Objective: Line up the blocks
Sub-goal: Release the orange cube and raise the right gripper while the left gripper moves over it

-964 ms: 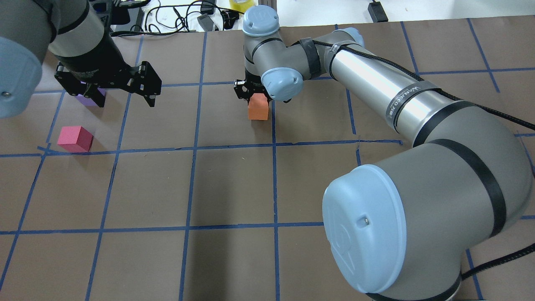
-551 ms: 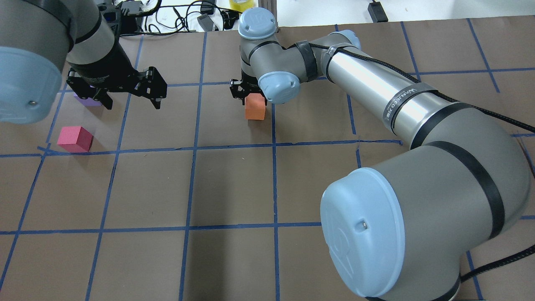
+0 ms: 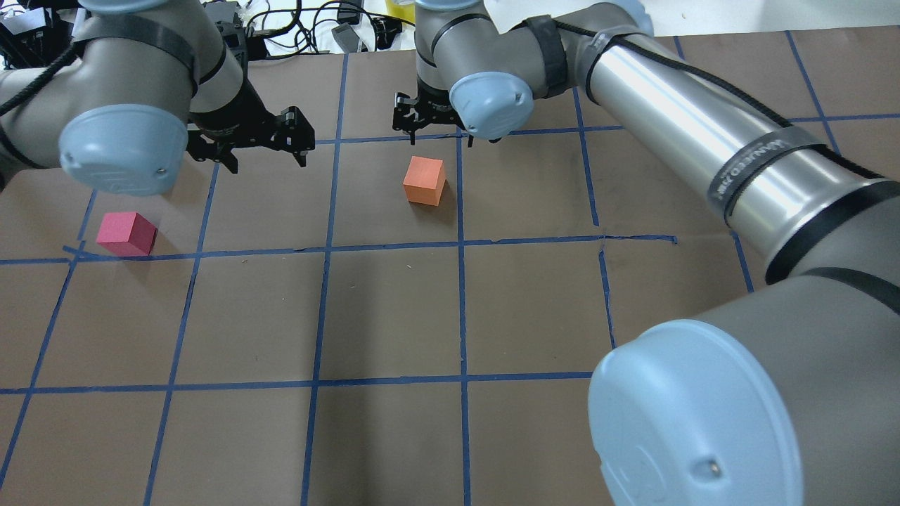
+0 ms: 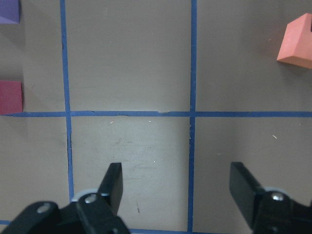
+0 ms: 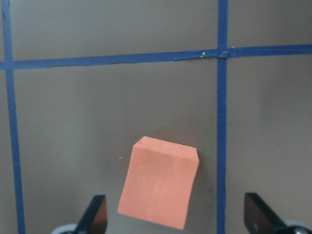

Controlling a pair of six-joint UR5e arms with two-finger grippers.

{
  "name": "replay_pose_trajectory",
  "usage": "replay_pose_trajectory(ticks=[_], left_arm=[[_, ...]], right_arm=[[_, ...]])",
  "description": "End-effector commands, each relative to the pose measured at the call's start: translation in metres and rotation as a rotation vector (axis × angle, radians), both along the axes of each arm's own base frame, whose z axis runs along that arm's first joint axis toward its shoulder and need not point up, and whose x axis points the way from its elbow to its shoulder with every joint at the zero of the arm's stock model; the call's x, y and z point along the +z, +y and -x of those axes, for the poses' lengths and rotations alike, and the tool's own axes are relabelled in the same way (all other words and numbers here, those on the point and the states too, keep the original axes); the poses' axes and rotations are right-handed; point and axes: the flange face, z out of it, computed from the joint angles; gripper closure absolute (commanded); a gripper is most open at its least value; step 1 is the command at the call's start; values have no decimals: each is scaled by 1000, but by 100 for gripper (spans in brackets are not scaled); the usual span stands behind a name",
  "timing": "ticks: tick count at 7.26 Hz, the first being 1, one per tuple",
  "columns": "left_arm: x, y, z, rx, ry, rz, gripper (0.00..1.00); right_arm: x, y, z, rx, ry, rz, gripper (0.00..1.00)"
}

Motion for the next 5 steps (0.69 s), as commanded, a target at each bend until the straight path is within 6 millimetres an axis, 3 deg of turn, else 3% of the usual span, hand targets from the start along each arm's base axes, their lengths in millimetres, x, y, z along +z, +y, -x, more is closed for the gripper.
replay_pose_trajectory(ticks=[1, 2, 3, 5], left_arm=[[-44, -30, 9, 66, 82, 8, 1], [-61, -33, 18, -63, 59, -20, 0], [-74, -33, 34, -134, 43, -36, 0], [-93, -52, 48, -194, 23, -10, 0]], right_arm=[[74, 9, 96, 68, 31, -16, 0], [109, 27, 128, 58, 32, 11, 0], [129, 54, 146, 37, 36, 8, 0], [131, 98, 170, 8, 73, -17, 0]])
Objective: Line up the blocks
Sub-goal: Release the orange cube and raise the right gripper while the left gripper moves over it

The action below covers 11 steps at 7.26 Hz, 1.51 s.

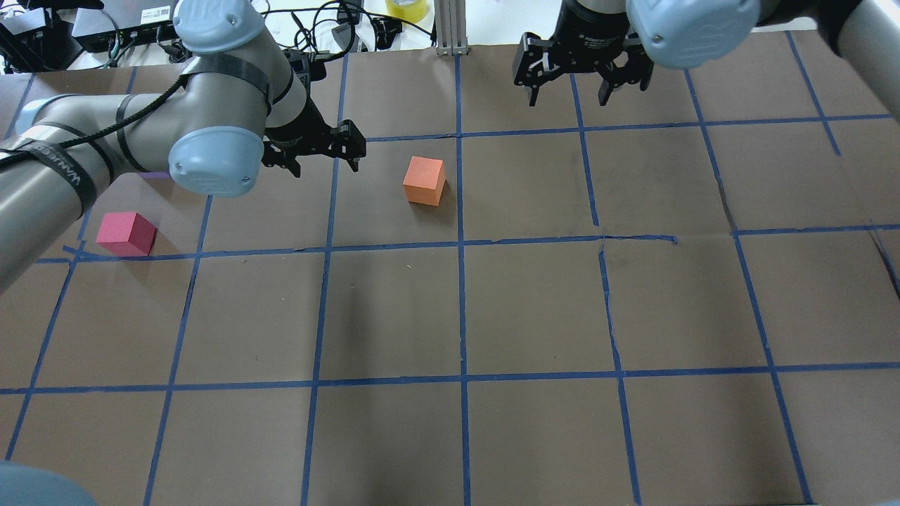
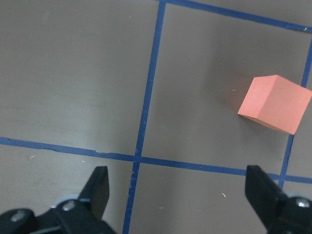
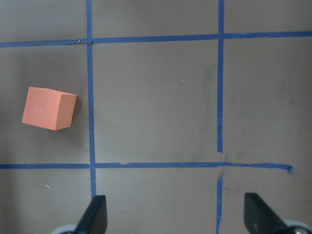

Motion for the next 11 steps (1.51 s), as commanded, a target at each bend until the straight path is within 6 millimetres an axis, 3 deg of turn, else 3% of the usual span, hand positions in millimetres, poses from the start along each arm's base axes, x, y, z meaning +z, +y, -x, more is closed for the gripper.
replay_pose_trajectory(ticks=[1, 3, 4, 6, 8, 9, 11], left_arm=[[-11, -21, 37, -83, -7, 9, 0], [-26, -48, 50, -85, 3, -24, 0], [-38, -50, 61, -93, 2, -39, 0], [-55, -54, 79, -124, -4, -54, 0], [-60, -71, 113, -162, -5, -31, 0], [-61, -79, 123, -167, -4, -21, 0], [-78, -79, 130, -192, -16, -40, 0]], right_arm=[[18, 41, 20, -19, 48, 12, 0], [25, 57, 24, -21, 69, -38, 0], [28, 66, 24, -18, 62, -72, 0], [53, 90, 22, 0, 20, -61, 0], [55, 89, 30, 63, 13, -68, 0], [58, 89, 42, 55, 13, -65, 0], [58, 89, 45, 43, 14, -68, 0]])
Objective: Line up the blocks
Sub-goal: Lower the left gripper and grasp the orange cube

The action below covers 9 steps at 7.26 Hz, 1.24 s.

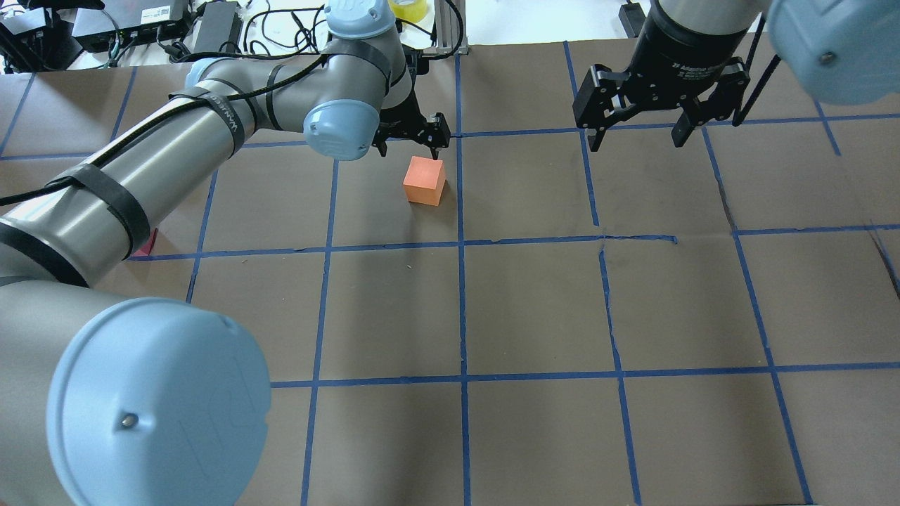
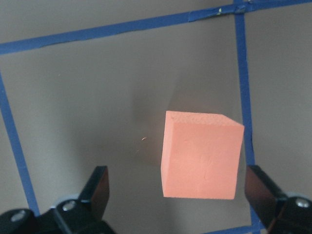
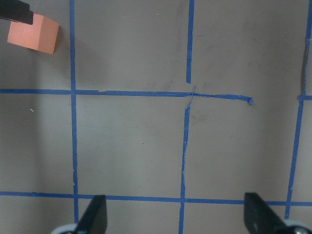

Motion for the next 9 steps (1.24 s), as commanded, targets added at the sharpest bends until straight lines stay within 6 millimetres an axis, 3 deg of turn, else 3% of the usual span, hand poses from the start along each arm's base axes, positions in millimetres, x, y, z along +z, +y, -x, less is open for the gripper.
replay_pose_trajectory(ticks=[1, 2, 5, 6, 7, 8, 9], left_arm=[[-20, -2, 6, -16, -11, -24, 0], [-33, -2, 10, -21, -13, -39, 0], [-60, -2, 11, -24, -23, -75, 0], [-58, -2, 12, -30, -23, -72, 26], [-59, -1, 12, -27, -25, -74, 67], [-49, -1, 10, -25, -37, -61, 82], [-30, 0, 3, -21, -92, -29, 82]], right_arm=[[7, 3, 3, -12, 1, 18, 0], [17, 11, 2, -6, 0, 41, 0], [15, 11, 2, 6, 2, 31, 0], [12, 10, 2, 5, 4, 25, 0], [12, 9, 2, 3, 4, 28, 0], [12, 10, 1, 5, 4, 25, 0], [12, 10, 0, 6, 2, 28, 0]])
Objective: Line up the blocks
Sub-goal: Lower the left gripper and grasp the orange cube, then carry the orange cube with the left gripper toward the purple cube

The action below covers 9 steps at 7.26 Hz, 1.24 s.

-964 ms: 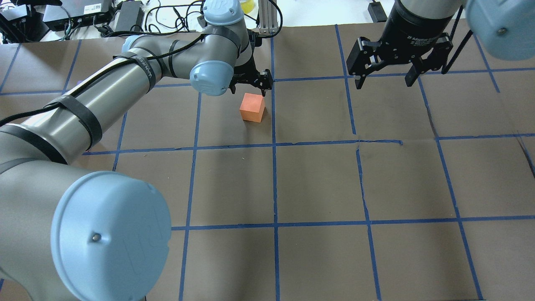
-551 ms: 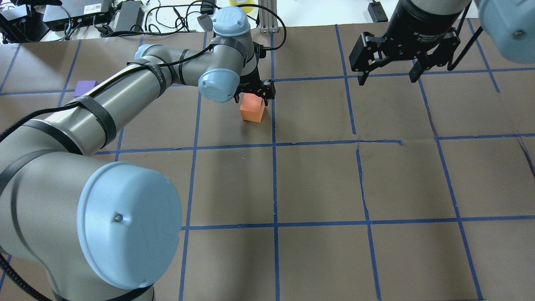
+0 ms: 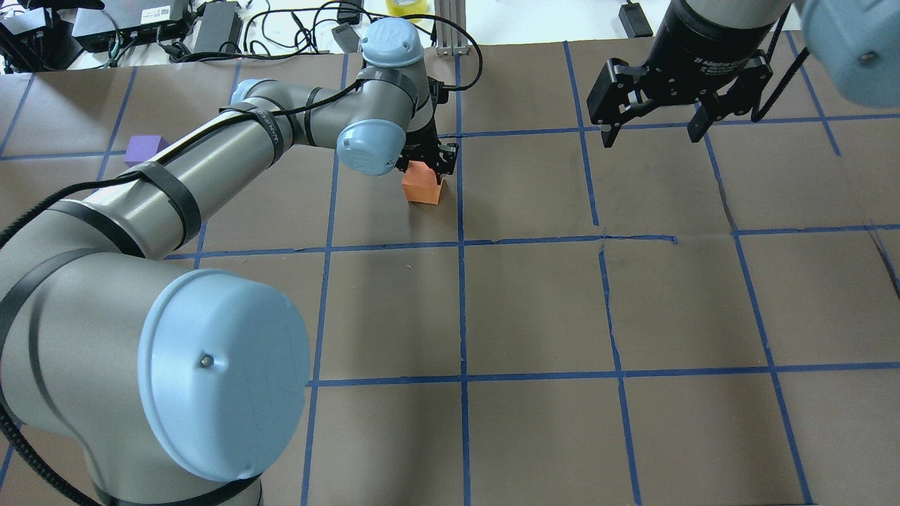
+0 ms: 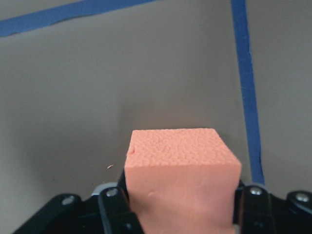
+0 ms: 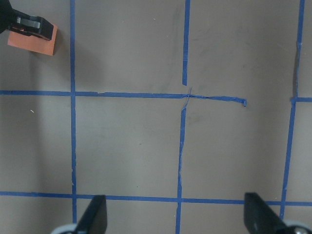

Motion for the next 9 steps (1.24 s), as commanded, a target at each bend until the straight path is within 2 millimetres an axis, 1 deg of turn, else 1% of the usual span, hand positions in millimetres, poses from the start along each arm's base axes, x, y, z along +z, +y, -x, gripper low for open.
replay_pose_trajectory(ticks=[1, 2, 3, 4, 5, 6, 7, 8, 9], left_arm=[[36, -2, -22, 31, -105, 64, 69], [51, -19, -72, 107, -108, 81, 80], [69, -29, -130, 190, -111, 77, 97], [77, -29, -177, 252, -122, 71, 100], [73, -24, -219, 293, -160, 61, 100], [82, -27, -277, 268, -168, 61, 100], [77, -23, -365, 191, -170, 26, 100], [77, -14, -431, 197, -182, 9, 100], [83, -8, -481, 239, -190, 24, 100]], right_arm=[[0, 0, -1, 1, -1, -2, 0], [0, 1, -1, 1, -1, -3, 0], [-1, 0, -1, 1, -1, -2, 0], [-1, 0, -1, 3, -1, 0, 0], [-1, -1, 0, 3, -1, 1, 0], [1, -1, -1, 2, -14, 5, 0], [1, -1, -2, 2, -18, 8, 0], [1, -1, -1, 2, -11, 10, 0], [0, -2, 0, 2, -6, 10, 0]])
